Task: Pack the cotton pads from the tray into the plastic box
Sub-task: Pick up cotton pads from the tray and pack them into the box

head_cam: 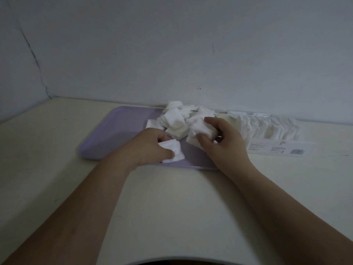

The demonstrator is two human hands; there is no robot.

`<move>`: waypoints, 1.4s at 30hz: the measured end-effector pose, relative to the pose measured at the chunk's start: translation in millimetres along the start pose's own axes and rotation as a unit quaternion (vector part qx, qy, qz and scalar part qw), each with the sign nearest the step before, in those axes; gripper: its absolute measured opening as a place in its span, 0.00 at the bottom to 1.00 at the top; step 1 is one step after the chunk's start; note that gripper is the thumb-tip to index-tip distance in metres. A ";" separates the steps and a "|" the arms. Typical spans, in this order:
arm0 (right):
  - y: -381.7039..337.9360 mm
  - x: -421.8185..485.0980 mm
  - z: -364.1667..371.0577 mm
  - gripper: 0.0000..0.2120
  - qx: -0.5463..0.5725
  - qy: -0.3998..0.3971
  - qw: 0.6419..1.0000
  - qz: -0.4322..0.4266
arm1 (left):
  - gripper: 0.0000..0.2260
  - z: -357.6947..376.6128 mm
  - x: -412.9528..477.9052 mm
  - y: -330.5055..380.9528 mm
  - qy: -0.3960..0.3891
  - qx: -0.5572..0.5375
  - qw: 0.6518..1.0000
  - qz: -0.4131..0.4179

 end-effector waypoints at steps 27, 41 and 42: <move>1.3 -3.4 1.4 0.12 0.038 -0.109 0.992 0.043 | 0.11 17.3 -9.5 21.4 -0.038 -0.259 0.961 0.093; -13.1 -6.7 1.7 0.20 0.032 -0.138 0.990 0.000 | 0.33 19.2 -9.8 24.0 -0.029 -0.102 0.987 0.118; -14.1 -7.4 3.4 0.21 0.027 -0.145 0.989 0.000 | 0.27 18.6 -9.6 26.0 -0.010 -0.074 0.989 0.131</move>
Point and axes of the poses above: each hand's wrist, its own x-axis towards the middle knuckle, its own z-axis out of the palm, y = z × x, the point moved 5 cm from there along x, towards the middle knuckle, and after that the axes turned 6 degrees about -z, right-handed, at the moved point
